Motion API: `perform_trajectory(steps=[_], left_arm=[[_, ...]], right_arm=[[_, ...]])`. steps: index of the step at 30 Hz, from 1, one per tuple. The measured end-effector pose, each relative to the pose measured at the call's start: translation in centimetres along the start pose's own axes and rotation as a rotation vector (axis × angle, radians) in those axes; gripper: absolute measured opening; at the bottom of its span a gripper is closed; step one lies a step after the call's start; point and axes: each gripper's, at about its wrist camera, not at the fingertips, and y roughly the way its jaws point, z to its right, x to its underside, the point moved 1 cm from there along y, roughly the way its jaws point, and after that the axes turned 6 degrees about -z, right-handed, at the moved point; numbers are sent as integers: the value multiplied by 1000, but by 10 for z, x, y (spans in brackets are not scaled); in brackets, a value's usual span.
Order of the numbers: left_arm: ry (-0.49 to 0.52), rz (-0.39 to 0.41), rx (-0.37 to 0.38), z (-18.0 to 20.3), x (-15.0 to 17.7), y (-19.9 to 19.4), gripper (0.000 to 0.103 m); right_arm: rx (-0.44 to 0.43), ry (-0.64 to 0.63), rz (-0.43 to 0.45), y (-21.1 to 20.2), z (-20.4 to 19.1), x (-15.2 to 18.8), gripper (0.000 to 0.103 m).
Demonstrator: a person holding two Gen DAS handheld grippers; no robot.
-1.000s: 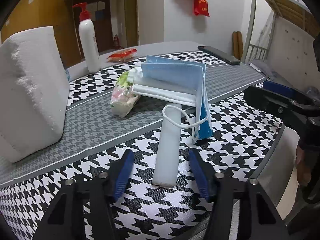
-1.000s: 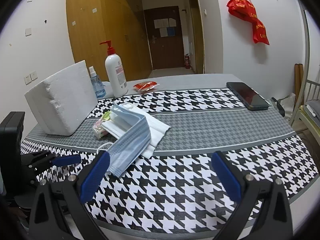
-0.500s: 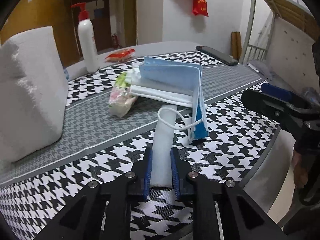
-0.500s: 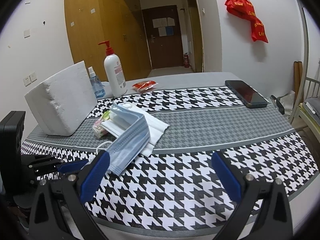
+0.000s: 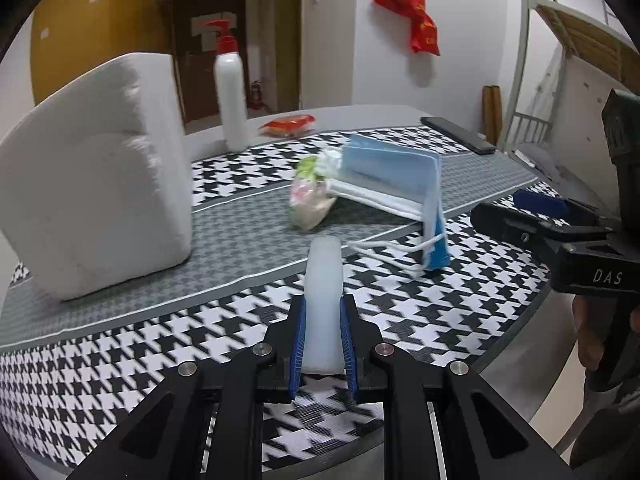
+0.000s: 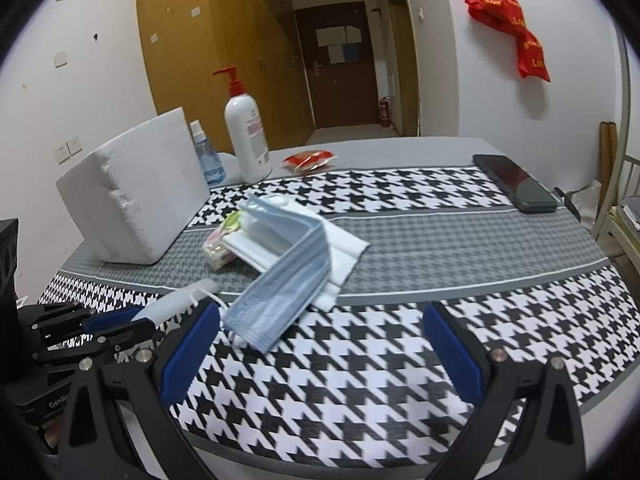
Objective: Organize soft objects
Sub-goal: 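Close the right gripper on the edge of the blue face mask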
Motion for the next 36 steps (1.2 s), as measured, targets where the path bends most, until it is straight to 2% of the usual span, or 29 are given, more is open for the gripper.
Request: perform_trajectory(steps=[11,18,22,26,28,36], left_arm=[[-30,-4,-32,-14,8,3,18],[-38,-14,-32,-15,12,7,19],[-32,-16,-41,-15,13,10,19],[-33,-15,-42,-14,14,10,19],[-30,-17,-43,-13,14,10,19],[-36,-17,-32,-16,12,12,20]], right_arm=[[-7,-32,-26,18,-14,-14,103],[-10,-14,-75,34,-13,-23,102],[-8,-1,-91,39,-10,-23,84],[-1,13,-105,42,-6,-22,70],[-4,13,-108,43,-5,-22,57],[7,35,-98,38,-1,-19,35]])
